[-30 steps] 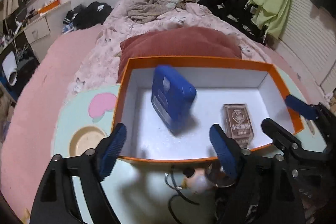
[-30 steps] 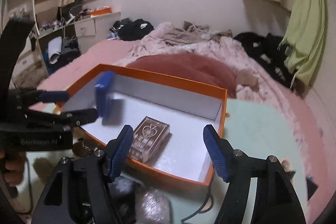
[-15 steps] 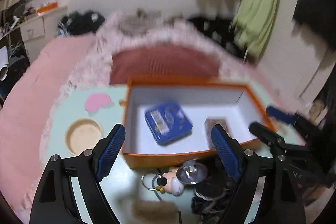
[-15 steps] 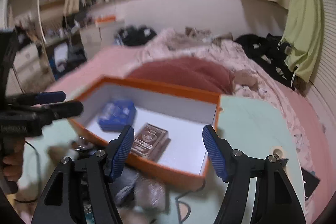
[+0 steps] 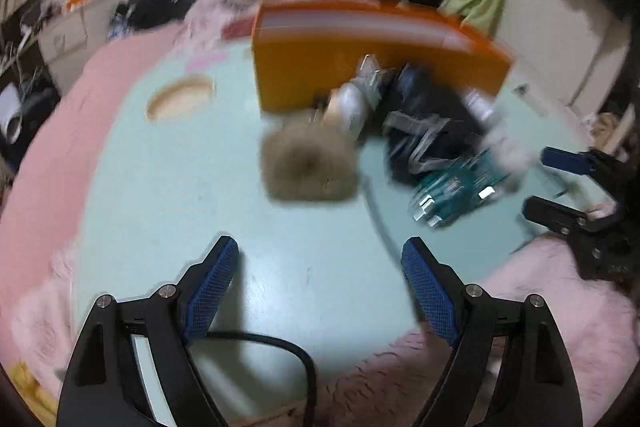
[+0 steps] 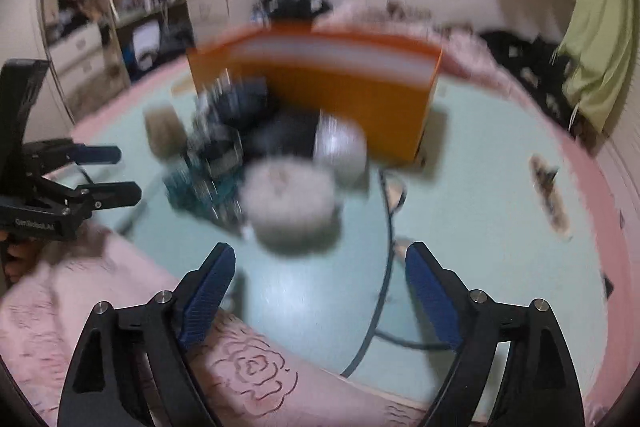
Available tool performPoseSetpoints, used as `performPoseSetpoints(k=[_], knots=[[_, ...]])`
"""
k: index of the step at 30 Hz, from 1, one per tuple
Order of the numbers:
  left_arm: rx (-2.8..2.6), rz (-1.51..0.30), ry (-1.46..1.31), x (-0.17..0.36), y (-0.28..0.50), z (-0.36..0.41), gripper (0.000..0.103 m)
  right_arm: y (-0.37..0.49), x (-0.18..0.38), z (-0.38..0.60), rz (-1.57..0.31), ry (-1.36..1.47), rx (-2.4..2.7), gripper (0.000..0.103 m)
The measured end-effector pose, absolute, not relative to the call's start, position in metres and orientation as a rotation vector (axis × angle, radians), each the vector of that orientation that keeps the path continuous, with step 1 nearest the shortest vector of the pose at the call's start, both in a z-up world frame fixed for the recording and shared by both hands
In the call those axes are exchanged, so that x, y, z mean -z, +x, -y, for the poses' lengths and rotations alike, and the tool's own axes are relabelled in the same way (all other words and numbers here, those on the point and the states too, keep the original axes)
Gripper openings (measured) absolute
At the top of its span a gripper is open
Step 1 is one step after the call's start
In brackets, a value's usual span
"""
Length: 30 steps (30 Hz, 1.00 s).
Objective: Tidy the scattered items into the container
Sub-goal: 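Grasp the white fluffy ball with the right gripper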
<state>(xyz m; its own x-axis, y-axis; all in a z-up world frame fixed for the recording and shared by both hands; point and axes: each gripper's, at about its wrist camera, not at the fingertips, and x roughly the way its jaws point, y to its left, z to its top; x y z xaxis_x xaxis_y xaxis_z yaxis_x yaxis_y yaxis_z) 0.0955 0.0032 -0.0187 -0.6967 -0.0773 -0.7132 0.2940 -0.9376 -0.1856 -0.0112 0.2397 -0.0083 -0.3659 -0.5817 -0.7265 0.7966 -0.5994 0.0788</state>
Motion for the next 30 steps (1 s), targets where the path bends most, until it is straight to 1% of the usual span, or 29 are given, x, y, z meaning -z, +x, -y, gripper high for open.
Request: performPoseSetpoints(k=[1, 2, 10, 18, 21, 24, 27, 29, 30], knots=[[2.687, -0.399, 1.056, 0.024, 0.096, -0.006, 0.099, -0.013, 0.009, -0.239, -0.359, 0.932, 2.034, 0.094], [2.711, -0.453, 1.054, 0.031, 0.093, -0.004, 0.103, -0.013, 0.01, -0.239, -0.36, 0.932, 2.035, 0.095], [2.728, -0.448, 1.021, 0.056, 0.084, 0.001, 0.103, -0.013, 0.013, -0.242, -0.344, 0.931, 2.037, 0.097], [2.728, -0.445, 1.015, 0.058, 0.08, 0.005, 0.103, -0.014, 0.011, -0.242, -0.342, 0.93, 2.033, 0.096], [2.729, -0.444, 1.013, 0.054, 0.081, 0.005, 0.103, -0.016, 0.007, -0.237, -0.366, 0.91, 2.031, 0.093], [2.73, -0.443, 1.011, 0.056, 0.081, 0.006, 0.103, -0.02, 0.002, -0.226, -0.404, 0.887, 2.056, 0.093], [2.73, -0.442, 1.011, 0.058, 0.08, 0.007, 0.103, -0.023, -0.001, -0.211, -0.468, 0.858, 2.066, 0.089], [2.73, -0.441, 1.01, 0.056, 0.081, 0.006, 0.103, -0.025, -0.001, -0.204, -0.474, 0.842, 2.064, 0.085], [2.73, -0.44, 1.011, 0.055, 0.083, 0.006, 0.103, -0.027, 0.001, -0.201, -0.48, 0.858, 2.048, 0.078]])
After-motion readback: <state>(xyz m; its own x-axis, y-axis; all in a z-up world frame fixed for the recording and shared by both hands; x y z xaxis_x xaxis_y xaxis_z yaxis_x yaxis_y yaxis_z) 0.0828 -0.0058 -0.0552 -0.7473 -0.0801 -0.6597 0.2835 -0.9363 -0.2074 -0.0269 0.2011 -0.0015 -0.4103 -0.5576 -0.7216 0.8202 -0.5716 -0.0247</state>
